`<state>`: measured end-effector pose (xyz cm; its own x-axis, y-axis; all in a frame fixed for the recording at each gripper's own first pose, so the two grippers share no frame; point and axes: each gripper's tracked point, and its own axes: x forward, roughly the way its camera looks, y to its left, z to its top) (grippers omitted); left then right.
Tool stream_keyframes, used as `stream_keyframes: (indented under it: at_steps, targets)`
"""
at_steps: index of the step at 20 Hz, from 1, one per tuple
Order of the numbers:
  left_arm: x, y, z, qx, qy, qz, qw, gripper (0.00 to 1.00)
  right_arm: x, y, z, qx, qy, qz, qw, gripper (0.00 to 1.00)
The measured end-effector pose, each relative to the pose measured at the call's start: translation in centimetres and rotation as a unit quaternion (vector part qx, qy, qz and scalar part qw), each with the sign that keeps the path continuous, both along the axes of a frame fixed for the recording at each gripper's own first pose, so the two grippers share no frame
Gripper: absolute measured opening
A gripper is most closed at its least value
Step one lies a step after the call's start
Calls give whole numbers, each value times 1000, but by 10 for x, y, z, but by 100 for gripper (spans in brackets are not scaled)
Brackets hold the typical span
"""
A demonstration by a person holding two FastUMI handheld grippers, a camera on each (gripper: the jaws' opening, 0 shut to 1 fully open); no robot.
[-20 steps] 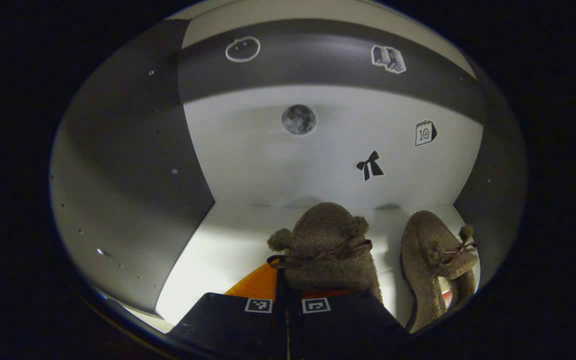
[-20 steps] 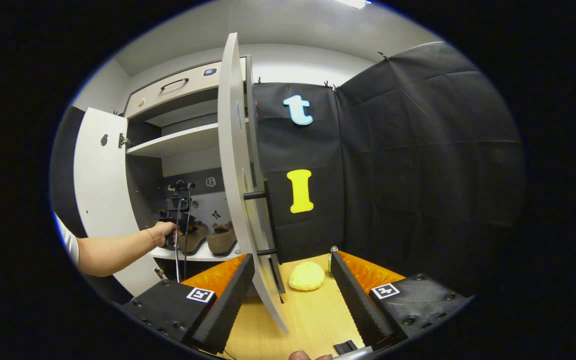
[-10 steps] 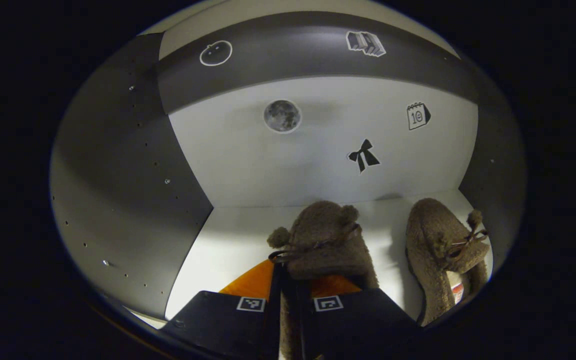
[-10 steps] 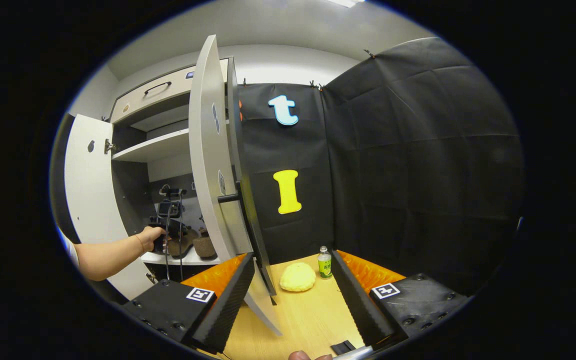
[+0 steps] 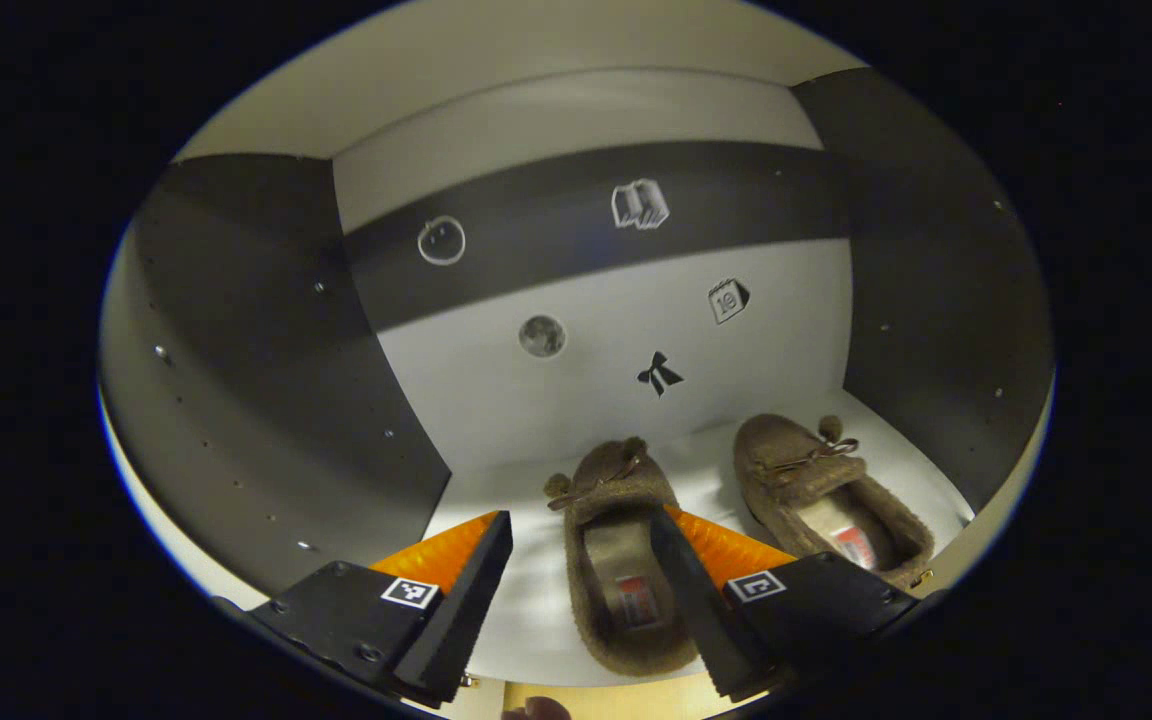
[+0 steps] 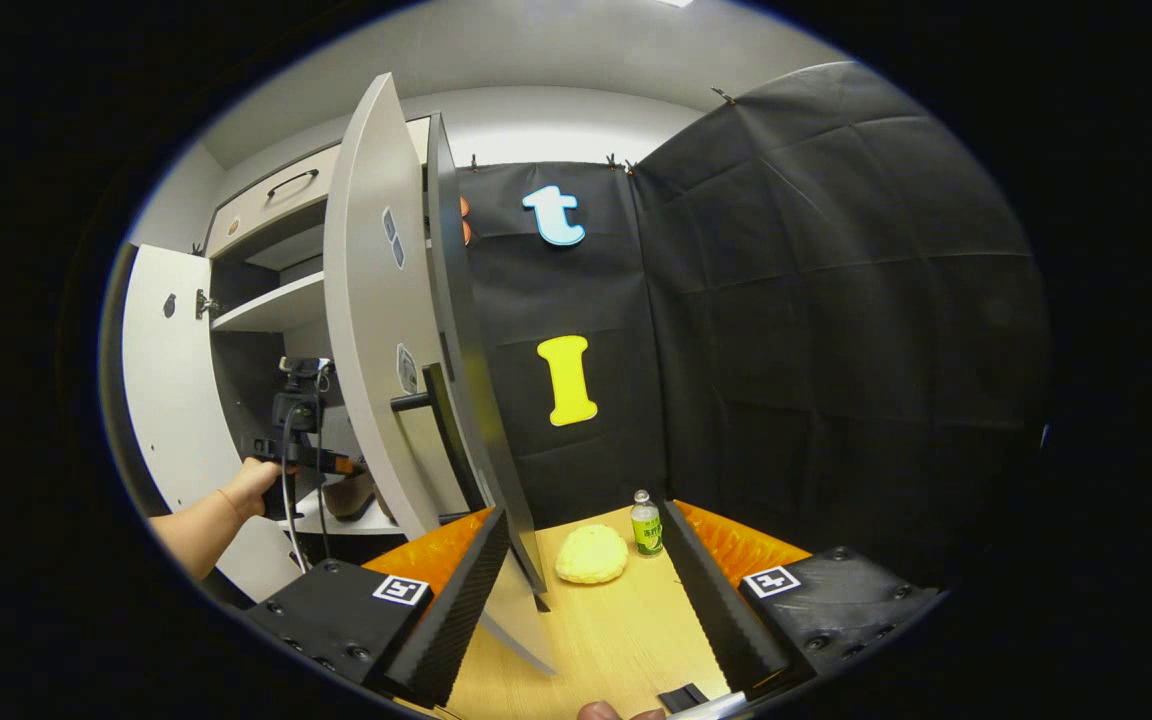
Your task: Grab one shoe with the right hand and put it into the shoe cabinet, grab the other shoe with the left hand and put it into the shoe cabinet; then close the right door with the right hand and the left door with the left hand.
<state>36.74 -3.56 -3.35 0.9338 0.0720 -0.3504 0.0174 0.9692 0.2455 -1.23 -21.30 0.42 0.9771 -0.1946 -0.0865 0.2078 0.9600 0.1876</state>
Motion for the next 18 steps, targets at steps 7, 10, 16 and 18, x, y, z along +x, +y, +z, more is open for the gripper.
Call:
stream_keyframes:
  at_steps: [7,10,16,18]
  targets:
    - [-71,3,56,-42,-85,18,995,94,12,-9,1,0,1,17,1000,98]
    - [-115,-1,66,-60,-105,16,992,94,27,-12,11,-3,-12,27,1000,98]
    - [-210,-25,72,-124,-155,-7,980,95,57,-15,14,9,-13,55,998,100]
    - [-238,-26,68,-135,-160,1,978,95,67,-13,15,5,-12,63,998,98]
